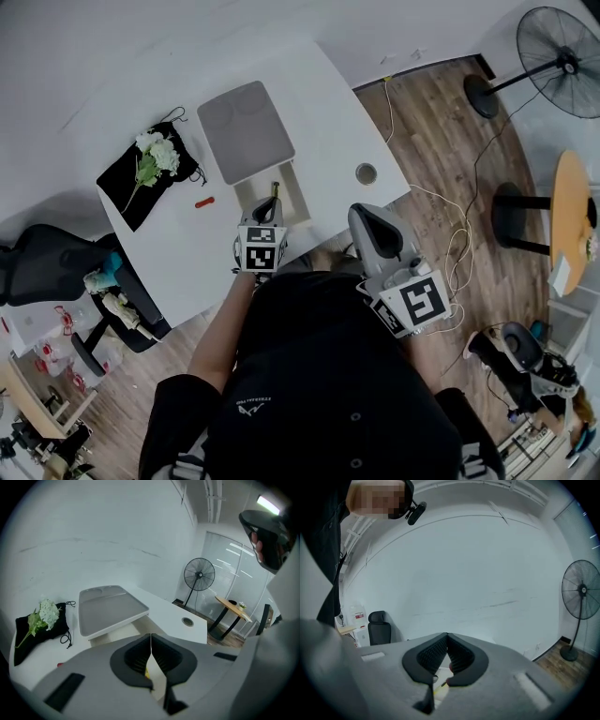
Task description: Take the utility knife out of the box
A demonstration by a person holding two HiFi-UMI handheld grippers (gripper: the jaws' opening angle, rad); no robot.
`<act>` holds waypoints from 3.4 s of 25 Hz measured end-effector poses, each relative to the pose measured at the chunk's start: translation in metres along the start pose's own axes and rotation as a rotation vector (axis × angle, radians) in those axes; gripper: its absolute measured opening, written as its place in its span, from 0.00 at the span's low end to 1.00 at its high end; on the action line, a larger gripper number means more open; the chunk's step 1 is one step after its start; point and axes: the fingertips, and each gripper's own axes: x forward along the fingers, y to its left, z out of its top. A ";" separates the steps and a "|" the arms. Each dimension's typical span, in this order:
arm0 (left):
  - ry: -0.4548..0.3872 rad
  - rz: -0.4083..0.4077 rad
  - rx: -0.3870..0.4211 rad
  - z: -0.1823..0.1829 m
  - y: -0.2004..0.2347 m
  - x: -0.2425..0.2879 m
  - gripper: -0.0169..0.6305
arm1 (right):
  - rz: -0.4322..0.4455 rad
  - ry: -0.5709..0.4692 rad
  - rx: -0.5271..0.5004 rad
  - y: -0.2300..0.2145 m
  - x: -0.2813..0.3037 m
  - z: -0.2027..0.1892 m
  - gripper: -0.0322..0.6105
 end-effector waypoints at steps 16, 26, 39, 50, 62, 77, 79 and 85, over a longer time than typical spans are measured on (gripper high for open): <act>0.184 0.046 0.008 -0.026 0.012 0.045 0.20 | -0.050 0.034 0.019 -0.014 -0.002 -0.015 0.06; 0.266 0.067 -0.005 -0.039 0.014 0.068 0.22 | -0.085 0.048 0.031 -0.022 -0.005 -0.020 0.06; 0.325 0.141 -0.052 -0.055 0.027 0.080 0.22 | -0.098 0.067 0.039 -0.026 -0.001 -0.027 0.06; 0.331 0.119 -0.019 -0.052 0.020 0.079 0.11 | -0.087 0.065 0.034 -0.024 0.001 -0.025 0.06; 0.270 0.100 -0.076 -0.044 0.022 0.066 0.11 | -0.080 0.065 0.036 -0.026 0.000 -0.027 0.06; 0.085 0.119 -0.071 -0.002 0.028 0.023 0.11 | -0.010 0.053 0.024 -0.012 0.000 -0.028 0.06; 0.054 0.119 -0.077 0.004 0.028 0.017 0.11 | -0.009 0.052 0.027 -0.012 -0.001 -0.030 0.06; -0.054 0.109 -0.075 0.029 0.022 -0.004 0.11 | -0.007 0.035 0.031 -0.015 -0.004 -0.029 0.06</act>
